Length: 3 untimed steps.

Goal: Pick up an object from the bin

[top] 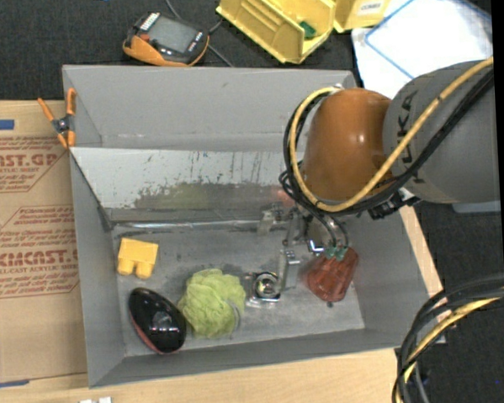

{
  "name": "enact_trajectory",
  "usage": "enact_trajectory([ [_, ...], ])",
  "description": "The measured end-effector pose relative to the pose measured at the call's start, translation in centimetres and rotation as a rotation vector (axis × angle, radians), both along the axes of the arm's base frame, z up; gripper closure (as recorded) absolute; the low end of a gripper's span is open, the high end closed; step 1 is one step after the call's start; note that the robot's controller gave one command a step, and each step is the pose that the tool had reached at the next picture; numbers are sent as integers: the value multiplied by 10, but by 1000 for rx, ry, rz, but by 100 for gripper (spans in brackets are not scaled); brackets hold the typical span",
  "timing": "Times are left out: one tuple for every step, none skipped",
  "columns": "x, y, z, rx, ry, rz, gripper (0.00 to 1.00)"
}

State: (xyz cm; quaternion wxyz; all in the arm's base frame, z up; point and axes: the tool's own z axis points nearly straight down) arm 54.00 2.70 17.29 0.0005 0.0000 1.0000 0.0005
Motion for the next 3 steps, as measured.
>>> enact_trajectory([
  [-5,-9,-101,1,3,-222,0],
  [-13,-11,-29,1,-8,-133,0],
  [-32,-13,-75,-2,19,-400,0],
])
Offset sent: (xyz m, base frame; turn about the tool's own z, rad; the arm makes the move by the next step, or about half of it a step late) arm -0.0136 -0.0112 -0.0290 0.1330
